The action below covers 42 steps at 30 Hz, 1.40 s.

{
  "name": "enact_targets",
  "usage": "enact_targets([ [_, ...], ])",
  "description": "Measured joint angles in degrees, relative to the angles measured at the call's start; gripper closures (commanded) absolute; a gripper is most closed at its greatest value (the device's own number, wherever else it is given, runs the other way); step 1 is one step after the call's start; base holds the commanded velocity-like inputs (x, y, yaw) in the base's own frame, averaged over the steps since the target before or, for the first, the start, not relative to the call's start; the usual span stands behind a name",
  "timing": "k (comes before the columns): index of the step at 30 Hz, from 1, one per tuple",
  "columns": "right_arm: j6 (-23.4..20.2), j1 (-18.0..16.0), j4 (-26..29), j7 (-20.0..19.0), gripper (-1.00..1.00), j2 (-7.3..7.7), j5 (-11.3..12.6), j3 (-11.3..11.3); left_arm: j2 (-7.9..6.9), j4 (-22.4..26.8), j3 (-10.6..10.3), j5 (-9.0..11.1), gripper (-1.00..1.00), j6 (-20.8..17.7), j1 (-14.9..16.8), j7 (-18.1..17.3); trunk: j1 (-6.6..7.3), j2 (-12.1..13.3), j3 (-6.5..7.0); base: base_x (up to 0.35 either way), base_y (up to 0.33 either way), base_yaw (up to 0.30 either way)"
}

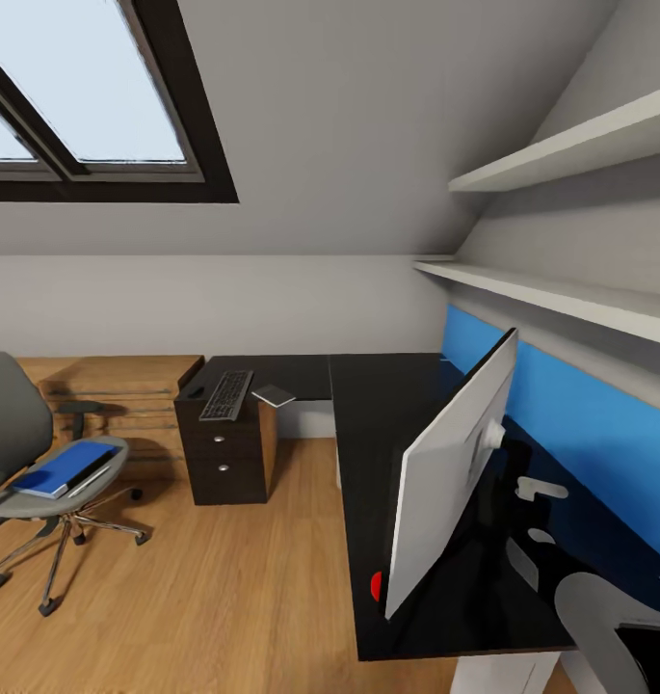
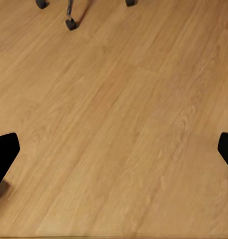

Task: In the bedroom, organize the workspace by keeping the computer under the desk, ensuring the monitor is on the desk, placing the keyboard on the desk next to the monitor, placing the mouse on the desk next to the keyboard, moving the folder from the swivel chair onto the desk next to the mouse, stacking the notebook on top of the folder with the pen on top of the notebook, and positioning the swivel chair next to the desk.

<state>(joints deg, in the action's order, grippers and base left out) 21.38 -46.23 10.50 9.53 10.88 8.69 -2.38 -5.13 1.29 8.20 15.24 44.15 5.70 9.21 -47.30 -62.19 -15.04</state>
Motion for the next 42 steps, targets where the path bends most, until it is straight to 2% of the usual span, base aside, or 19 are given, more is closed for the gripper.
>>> enact_targets([
  [1, 0.08, 0.00, -0.02, 0.16, 1.00, 0.00, 0.08, 0.14, 0.10, -0.01, -0.03, 0.02, -1.00, -0.05, 0.01, -0.01, 0.00, 0.00, 0.00, 0.000, -0.215, 0.115],
  [5, -0.01, -0.01, 0.50, -0.01, 1.00, -1.70, 0.20, 1.02, 0.11, -0.03, 0.03, 0.04, -1.00, -0.11, 0.03, -0.02, 0.00, -0.02, 0.00, 0.000, -0.303, 0.038],
  [6, -0.51, -0.01, 0.84, -0.39, 1.00, -1.98, -0.76, 0.21, 0.12, -0.06, 0.00, 0.04, -1.00, -0.11, 0.03, -0.01, 0.00, 0.00, 0.00, 0.000, -0.335, 0.010],
  [17, -0.48, 0.01, 0.84, -0.12, 1.00, -1.95, -0.90, 0.10, 0.12, -0.06, 0.04, 0.03, -1.00, -0.11, 0.04, -0.02, -0.01, 0.00, 0.00, 0.002, -0.340, 0.002],
  [23, -0.32, 0.00, 0.75, -0.16, 1.00, -1.95, -0.48, 0.21, -0.35, -0.05, 0.13, 0.11, -1.00, -0.10, 0.03, 0.17, 0.03, -0.01, 0.00, 0.207, -0.227, 0.000],
  [32, -0.28, 0.01, 0.74, -0.22, 1.00, -1.94, -0.45, 0.26, -0.57, -0.05, 0.19, 0.31, -1.00, -0.16, 0.01, 0.42, 0.00, 0.00, 0.00, 0.044, -0.028, 0.000],
  [37, -0.35, 0.01, 0.78, -0.24, 1.00, -1.93, -0.58, 0.24, -1.62, -0.05, 0.27, 0.40, -1.00, -0.12, 0.02, 0.43, 0.00, 0.00, 0.00, 0.001, 0.000, 0.000],
  [42, -0.22, 0.02, 0.28, -0.23, 1.00, -1.90, -0.45, 0.28, -1.76, -0.04, 0.27, 0.59, -1.00, -0.08, 0.02, 0.42, 0.11, -0.02, 0.00, 0.118, 0.000, 0.000],
])
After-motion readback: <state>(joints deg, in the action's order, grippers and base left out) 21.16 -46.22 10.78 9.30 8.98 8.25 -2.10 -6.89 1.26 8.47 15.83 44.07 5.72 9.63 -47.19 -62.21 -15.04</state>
